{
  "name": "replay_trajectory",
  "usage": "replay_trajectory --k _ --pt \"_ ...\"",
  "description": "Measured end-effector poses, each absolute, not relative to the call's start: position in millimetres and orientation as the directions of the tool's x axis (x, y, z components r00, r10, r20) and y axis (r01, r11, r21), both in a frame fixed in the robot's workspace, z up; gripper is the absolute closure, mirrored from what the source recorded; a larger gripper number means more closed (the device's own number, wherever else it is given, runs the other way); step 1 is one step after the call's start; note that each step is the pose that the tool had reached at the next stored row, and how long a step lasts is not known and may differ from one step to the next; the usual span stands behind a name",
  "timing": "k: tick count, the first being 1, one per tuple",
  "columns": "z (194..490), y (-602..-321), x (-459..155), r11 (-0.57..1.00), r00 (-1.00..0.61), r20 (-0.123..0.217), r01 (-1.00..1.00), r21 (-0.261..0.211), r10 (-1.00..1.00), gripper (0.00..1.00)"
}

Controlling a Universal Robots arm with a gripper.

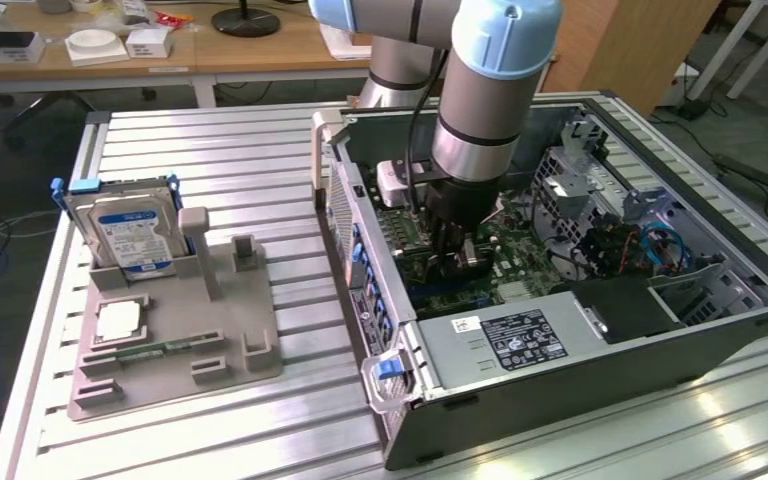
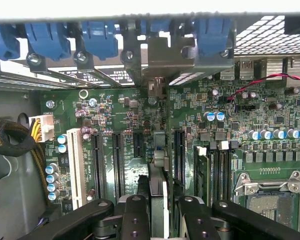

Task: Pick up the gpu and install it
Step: 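Insert the gpu into the slot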

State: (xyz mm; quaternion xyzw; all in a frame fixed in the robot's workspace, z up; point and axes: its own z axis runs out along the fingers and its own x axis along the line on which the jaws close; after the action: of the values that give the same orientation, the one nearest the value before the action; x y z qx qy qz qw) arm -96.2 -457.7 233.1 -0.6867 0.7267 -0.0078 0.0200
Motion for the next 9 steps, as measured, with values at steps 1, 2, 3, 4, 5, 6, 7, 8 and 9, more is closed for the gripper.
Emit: replay_trajectory --k 1,2,3,4,5,6,7,8,9 --pt "233.1 -457.8 -96.2 0.057 -0.056 -0.018 -0.998 -0.039 -0.998 0.73" --pt "233.1 -457.8 -96.2 0.057 -0.056 -0.018 -0.998 -0.039 -0.998 0.73" --pt "233.1 -457.7 -96.3 0.057 -0.056 -0.018 -0.998 -0.039 -0.998 0.73" --pt "233.1 -457.8 -96.3 0.057 -0.056 -0.018 -0.998 -0.039 -0.998 0.73" --pt "233.1 -457.7 -96.3 0.057 -0.056 -0.018 -0.998 -0.039 -0.998 0.73" --pt "233.1 -457.7 -96.4 0.057 -0.056 -0.018 -0.998 -0.039 -0.998 0.73" --pt "233.1 -457.7 -96.4 0.057 -0.056 -0.018 -0.998 -0.039 -0.998 0.73" --pt "233.1 -457.7 -96.4 0.057 -0.056 -0.018 -0.998 -0.039 -0.998 0.73" --pt "233.1 -457.7 -96.4 0.057 -0.056 -0.018 -0.998 -0.039 -0.998 0.73"
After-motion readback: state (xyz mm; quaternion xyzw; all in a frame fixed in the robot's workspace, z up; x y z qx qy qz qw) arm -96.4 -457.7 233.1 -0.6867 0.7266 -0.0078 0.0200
